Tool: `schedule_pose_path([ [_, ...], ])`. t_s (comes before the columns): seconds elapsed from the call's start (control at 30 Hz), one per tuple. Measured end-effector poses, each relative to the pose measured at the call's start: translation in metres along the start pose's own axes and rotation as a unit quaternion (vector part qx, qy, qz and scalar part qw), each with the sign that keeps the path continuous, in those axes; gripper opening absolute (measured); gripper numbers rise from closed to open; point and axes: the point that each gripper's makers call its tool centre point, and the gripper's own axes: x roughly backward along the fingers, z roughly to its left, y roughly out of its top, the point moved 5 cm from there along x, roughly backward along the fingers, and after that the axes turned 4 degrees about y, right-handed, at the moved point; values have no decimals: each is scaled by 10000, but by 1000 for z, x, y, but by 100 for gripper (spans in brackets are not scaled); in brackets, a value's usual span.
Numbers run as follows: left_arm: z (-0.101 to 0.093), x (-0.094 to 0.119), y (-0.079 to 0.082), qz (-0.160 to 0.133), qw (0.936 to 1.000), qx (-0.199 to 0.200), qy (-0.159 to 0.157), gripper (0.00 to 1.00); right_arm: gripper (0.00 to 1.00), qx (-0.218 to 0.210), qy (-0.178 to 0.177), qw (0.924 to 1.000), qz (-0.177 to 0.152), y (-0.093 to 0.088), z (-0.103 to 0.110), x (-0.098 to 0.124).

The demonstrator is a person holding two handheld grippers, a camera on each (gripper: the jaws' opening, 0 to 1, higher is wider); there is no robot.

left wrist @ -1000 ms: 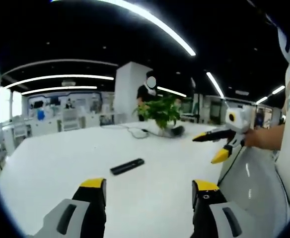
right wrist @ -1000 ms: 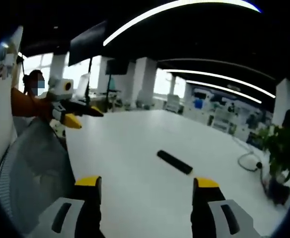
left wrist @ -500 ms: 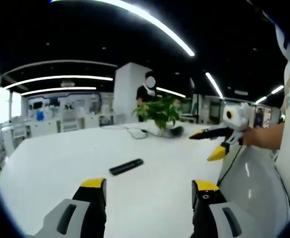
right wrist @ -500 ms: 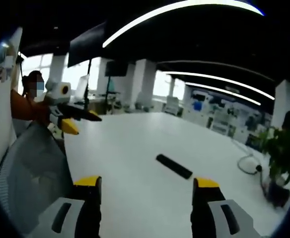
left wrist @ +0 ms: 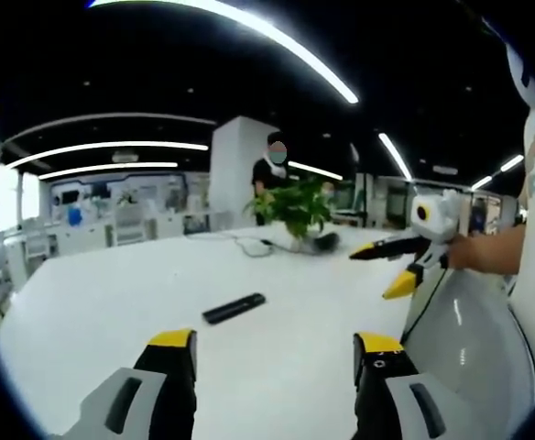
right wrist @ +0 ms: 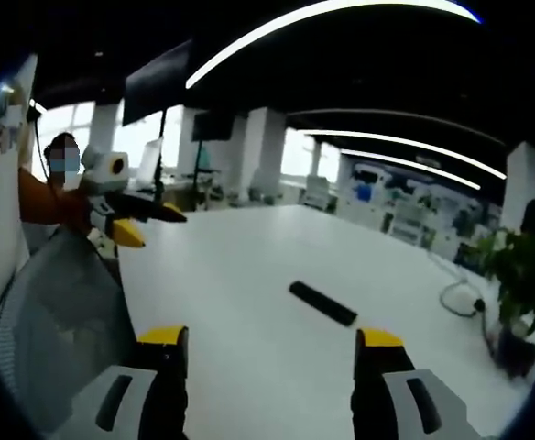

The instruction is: Press the specified remote control buttons in sequence, fully releasing each button before pressing the next.

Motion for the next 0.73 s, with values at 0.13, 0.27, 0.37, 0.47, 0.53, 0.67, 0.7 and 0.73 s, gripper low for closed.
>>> schedule_pose_path([
  [0.13, 0, 0, 0, 8, 10000, -31, 14, 71, 73, -11, 19, 10000, 6, 0, 1, 0],
  [0.27, 0, 0, -1, 17, 10000, -32, 16, 71, 72, -127, 17, 9999, -21, -2, -1, 0],
  [0.37, 0, 0, -2, 32, 10000, -21, 13, 71, 72, -95, 0, 10000, -7, -2, 0, 0],
  [0.47, 0, 0, -2, 62, 10000, -42, 11, 71, 72, -65, 7, 10000, 0, -2, 1, -1],
  [0.53, 0, 0, -3, 88, 9999, -50, 6, 71, 72, -64, 9, 10000, -18, -1, 1, 0],
  [0.67, -1, 0, -4, 108, 9999, -71, 24, 71, 72, -62, -2, 10000, -32, -1, 1, 0],
  [0.7, -1, 0, -4, 117, 9999, -80, 29, 71, 72, -67, -1, 10000, -43, -1, 1, 0],
  [0.73, 0, 0, -5, 131, 9999, -90, 37, 71, 72, -66, -1, 10000, -43, -1, 1, 0],
])
